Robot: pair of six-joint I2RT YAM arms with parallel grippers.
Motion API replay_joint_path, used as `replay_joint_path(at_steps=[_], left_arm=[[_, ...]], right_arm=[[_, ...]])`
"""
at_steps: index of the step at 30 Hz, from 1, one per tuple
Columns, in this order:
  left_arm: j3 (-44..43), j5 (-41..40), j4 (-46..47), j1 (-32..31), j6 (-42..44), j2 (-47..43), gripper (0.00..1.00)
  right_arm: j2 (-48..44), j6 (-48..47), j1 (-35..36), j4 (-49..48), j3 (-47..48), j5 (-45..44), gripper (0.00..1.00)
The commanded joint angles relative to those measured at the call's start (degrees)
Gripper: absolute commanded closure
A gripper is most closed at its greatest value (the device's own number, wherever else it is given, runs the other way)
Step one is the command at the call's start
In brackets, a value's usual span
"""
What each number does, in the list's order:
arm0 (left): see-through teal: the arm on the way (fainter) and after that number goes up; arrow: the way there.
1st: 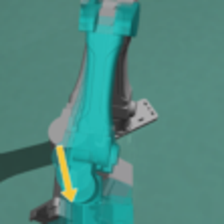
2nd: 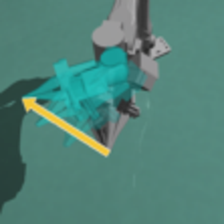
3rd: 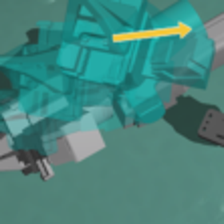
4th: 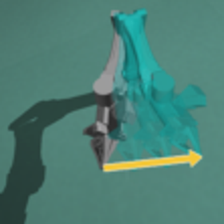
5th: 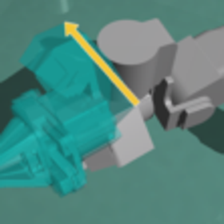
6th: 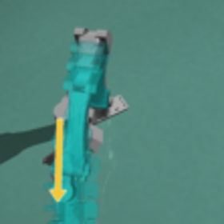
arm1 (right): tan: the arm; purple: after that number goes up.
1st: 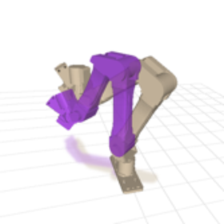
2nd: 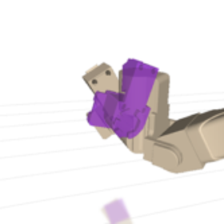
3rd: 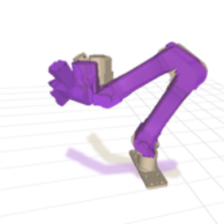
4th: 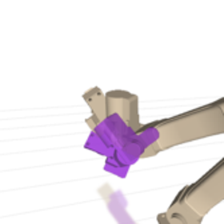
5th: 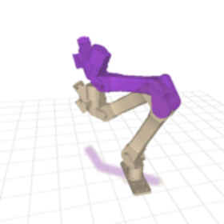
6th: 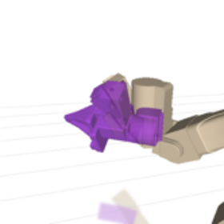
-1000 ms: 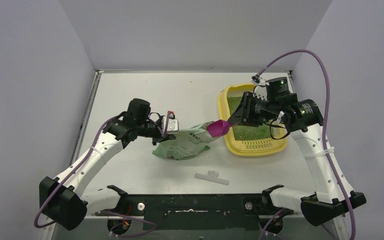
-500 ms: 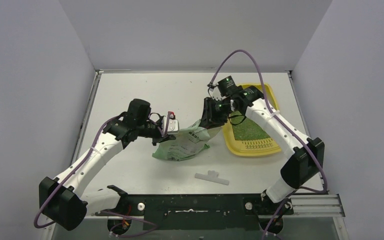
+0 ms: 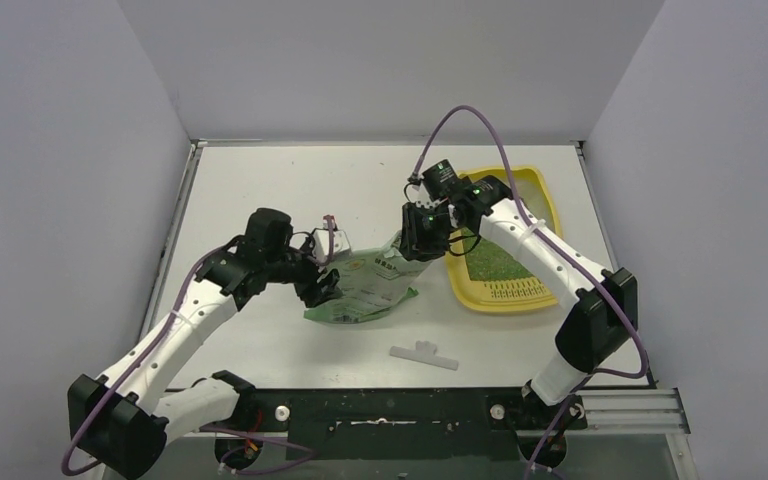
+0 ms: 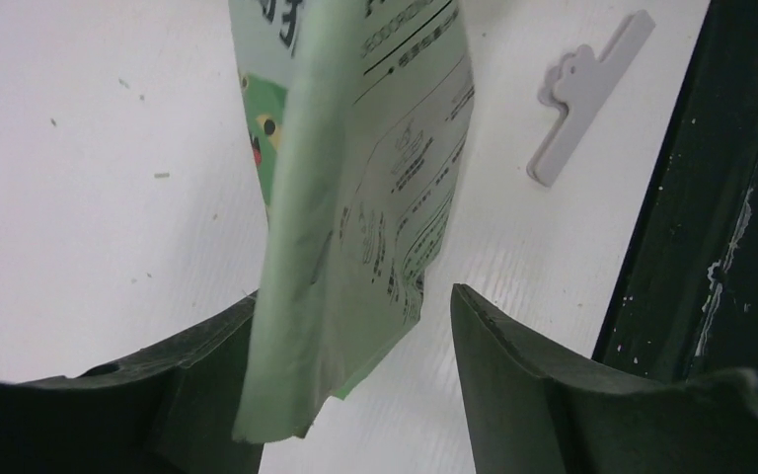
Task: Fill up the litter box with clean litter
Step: 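Scoop the cat litter from the cat litter bag.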
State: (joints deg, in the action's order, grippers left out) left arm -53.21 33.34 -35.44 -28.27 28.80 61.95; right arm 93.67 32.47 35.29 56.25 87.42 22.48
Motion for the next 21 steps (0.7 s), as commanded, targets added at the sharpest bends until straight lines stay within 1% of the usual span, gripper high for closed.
replay_joint_path(at_steps=[1,4,5,7,9,11,12,18,21], left_arm=[[1.6,-3.4,-0.9,2.1,-7.9,1.4,0.41],[0.3,-2.2,-2.4,2.9,-8.7,4.7,0.43],[-0.5,-0.6,-3.0,3.0,-8.4,5.8,0.48],[-2.4,3.0,-3.5,3.1,-7.3,7.8,0.64],[-4.1,6.3,-2.0,3.1,-6.4,9.3,0.83],[-6.0,8.9,-0.5,2.9,-6.0,10.9,0.96],[-7.1,10.0,-0.3,2.8,-5.0,11.6,1.0],[-12.9,14.0,0.1,1.1,2.8,14.6,1.0],[-13.6,15.5,1.8,0.7,4.9,14.9,1.0]], right_arm=[[1.3,-3.4,0.5,6.9,3.1,-5.7,1.0],[0.9,-3.7,1.4,6.8,2.8,-3.8,1.0],[0.7,-3.6,1.9,7.0,2.5,-3.9,1.0],[0.1,-3.2,2.6,7.9,2.3,-4.7,1.0],[-1.4,-2.4,2.9,9.0,1.8,-6.0,1.0],[-4.0,-1.4,2.9,9.3,0.1,-6.6,1.0],[-5.5,-0.7,2.9,8.9,-1.0,-6.8,1.0],[-16.1,4.7,2.9,7.9,-7.5,-8.6,1.0],[-19.2,7.3,2.9,6.0,-10.8,-8.6,1.0]])
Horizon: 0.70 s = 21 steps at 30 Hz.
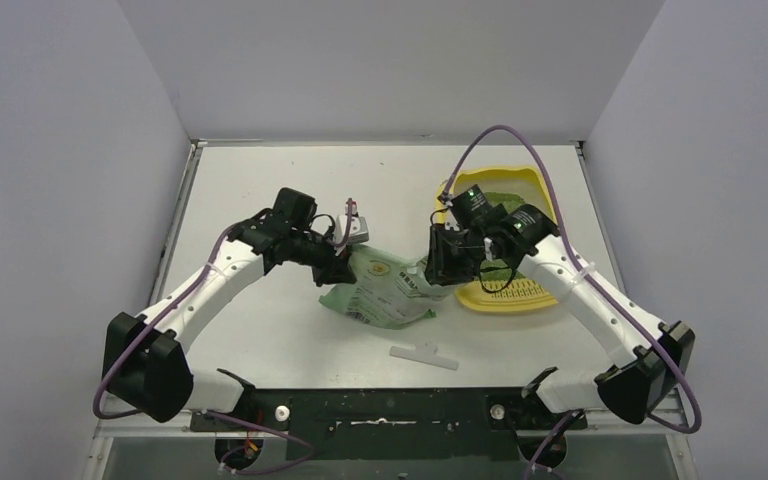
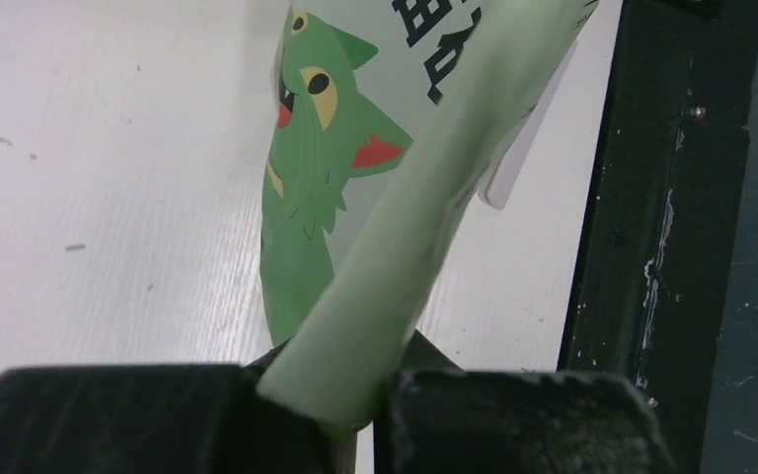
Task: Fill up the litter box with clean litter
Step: 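Scoop the cat litter from the cat litter bag.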
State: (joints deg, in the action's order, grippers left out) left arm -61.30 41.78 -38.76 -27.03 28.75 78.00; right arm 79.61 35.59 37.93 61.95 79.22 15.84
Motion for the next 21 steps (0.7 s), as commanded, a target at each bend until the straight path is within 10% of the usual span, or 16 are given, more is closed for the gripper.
replay_joint_path(at_steps=[1,21], left_arm=[[-5.2,6.9,5.6,-0.6,5.0,-1.1,1.0],[5.1,-1.6,5.2,-2.1,2.6,-2.2,1.0]], right_arm=[[-5.5,5.5,0.4,-0.7,-3.7,-2.3,1.0],[10.7,8.7,7.9,-14.5,-7.1,-1.4,1.0]])
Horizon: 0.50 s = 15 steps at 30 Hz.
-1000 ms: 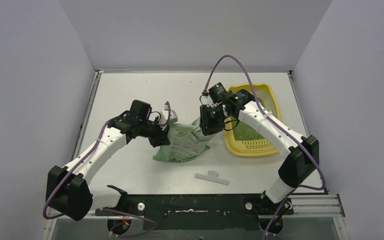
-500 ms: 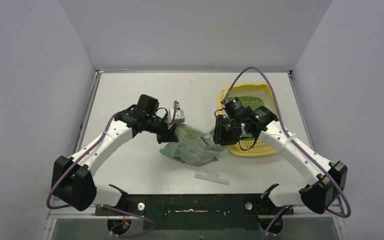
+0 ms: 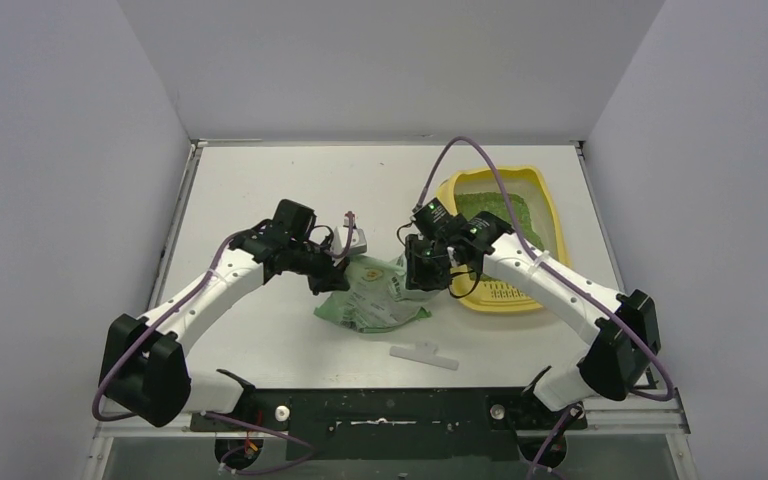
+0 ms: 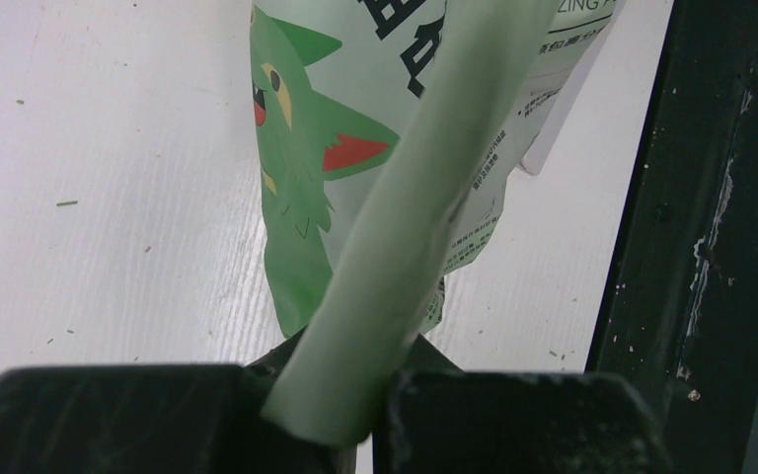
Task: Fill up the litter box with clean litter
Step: 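Scoop the cat litter from the cat litter bag.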
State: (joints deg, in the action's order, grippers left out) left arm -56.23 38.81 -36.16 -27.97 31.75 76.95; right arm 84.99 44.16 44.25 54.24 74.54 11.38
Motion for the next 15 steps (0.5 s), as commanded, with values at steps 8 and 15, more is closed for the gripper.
replay_joint_path(at_steps=[8,15], left_arm=[[0.7,4.1,5.7,-1.2,-2.4,-1.7,1.0],[1.4,6.7,9.1,-1.8,-4.9,-1.8,1.0]], right_arm=[[3.8,5.1,0.5,-22.4,-9.4,10.3,1.0],[2.5,11.9,-0.6,-37.8,-16.1,12.4,1.0]])
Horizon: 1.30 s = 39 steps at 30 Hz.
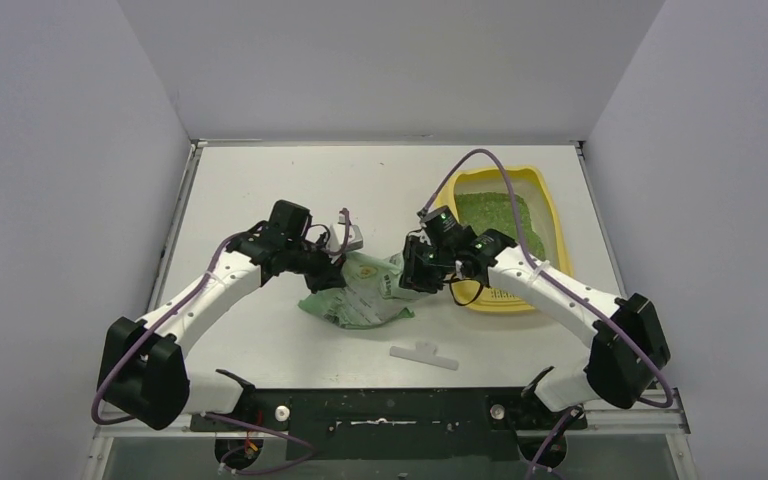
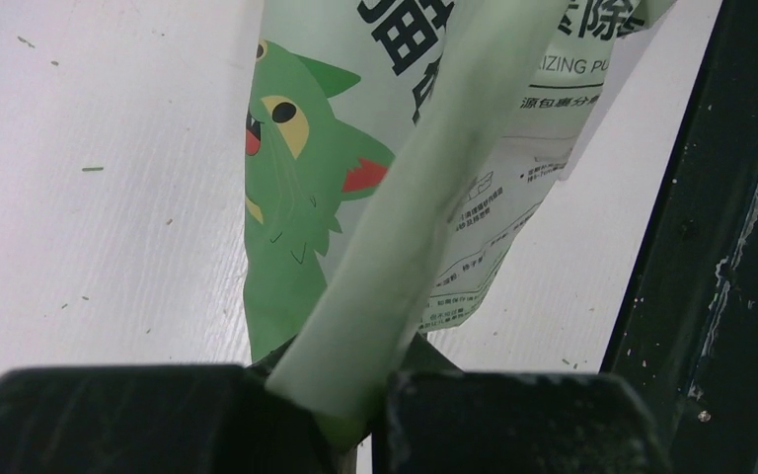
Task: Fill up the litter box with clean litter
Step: 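Scoop the cat litter from the cat litter bag.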
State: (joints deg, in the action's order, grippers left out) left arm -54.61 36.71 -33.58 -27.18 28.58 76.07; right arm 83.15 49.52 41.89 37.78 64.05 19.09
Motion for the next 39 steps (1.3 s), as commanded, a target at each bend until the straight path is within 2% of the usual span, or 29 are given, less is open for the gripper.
replay_joint_path(at_steps=[1,9,12,16,20,27,29,32,33,39], left_arm=[[-0.1,8.8,6.6,-2.6,-1.8,-0.9,1.0],[0.4,9.8,7.5,-3.0,-3.6,-2.4,1.0],[0.9,10.6,8.4,-3.1,-4.3,-3.4,1.0],[1.4,10.2,9.4,-3.1,-4.7,-3.9,1.0],[0.8,9.3,8.8,-3.1,-4.5,-3.9,1.0],[0.0,12.4,11.4,-3.1,-4.8,-4.3,1.0],[-0.3,13.1,12.5,-3.1,-5.7,-4.5,1.0],[-0.8,12.6,12.9,-3.1,-6.6,-4.8,1.0],[-0.8,11.9,12.8,-3.0,-6.6,-5.0,1.0],[1.1,9.5,12.0,-1.1,-6.3,-6.7,1.0]], right_arm=[[4.2,8.3,1.4,-24.9,-7.4,5.4,1.0],[2.4,20.0,-0.4,-53.5,-20.1,5.1,1.0],[2.8,20.9,-0.4,-57.5,-21.3,5.2,1.0],[4.6,21.3,-0.1,-57.3,-20.9,6.1,1.0],[4.2,25.6,-0.5,-69.5,-24.5,9.9,1.0],[2.3,25.0,-0.9,-66.9,-23.7,11.1,1.0],[3.3,27.4,-0.9,-72.1,-24.7,11.1,1.0],[6.2,32.0,-1.0,-86.5,-26.5,12.1,1.0],[6.4,32.2,-1.0,-88.2,-26.4,12.4,1.0],[-0.4,23.3,-0.9,-73.8,-22.4,12.2,1.0]])
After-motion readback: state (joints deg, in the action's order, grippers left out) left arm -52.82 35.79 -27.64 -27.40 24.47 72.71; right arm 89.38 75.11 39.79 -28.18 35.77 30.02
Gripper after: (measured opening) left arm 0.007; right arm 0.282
